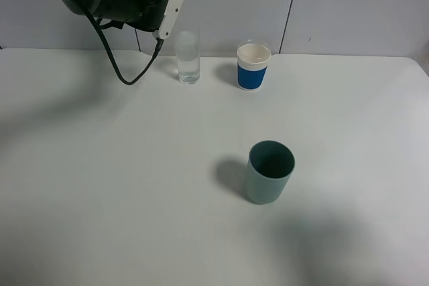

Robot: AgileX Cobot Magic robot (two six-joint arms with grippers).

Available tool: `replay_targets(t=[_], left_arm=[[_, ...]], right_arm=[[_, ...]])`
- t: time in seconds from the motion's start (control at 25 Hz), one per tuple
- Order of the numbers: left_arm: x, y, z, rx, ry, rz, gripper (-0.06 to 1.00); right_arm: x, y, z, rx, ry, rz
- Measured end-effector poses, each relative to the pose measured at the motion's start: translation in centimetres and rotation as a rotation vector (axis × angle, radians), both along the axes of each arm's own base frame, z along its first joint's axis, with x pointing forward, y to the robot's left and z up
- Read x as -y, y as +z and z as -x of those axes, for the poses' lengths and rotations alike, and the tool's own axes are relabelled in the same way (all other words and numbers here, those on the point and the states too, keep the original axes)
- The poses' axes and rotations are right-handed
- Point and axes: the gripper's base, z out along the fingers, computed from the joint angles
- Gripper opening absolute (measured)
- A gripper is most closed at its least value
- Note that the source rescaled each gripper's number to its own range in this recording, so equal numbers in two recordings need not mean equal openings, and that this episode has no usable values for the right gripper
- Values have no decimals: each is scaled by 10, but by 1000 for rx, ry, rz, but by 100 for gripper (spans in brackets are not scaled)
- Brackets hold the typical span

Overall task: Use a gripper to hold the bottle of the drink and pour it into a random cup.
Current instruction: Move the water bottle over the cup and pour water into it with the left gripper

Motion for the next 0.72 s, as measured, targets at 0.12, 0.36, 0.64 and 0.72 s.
replay_targets(t=[0.12,0.36,0.64,0.72], left_arm=[[-1,1,0,8,15,-1,3],[0,1,1,18,20,20,3],[7,-3,0,41,-18,214,3],[9,-3,0,43,-23,288,3]], right_arm=[[0,0,0,0,0,0],[0,0,0,0,0,0],[0,0,0,0,0,0],[0,0,0,0,0,0]])
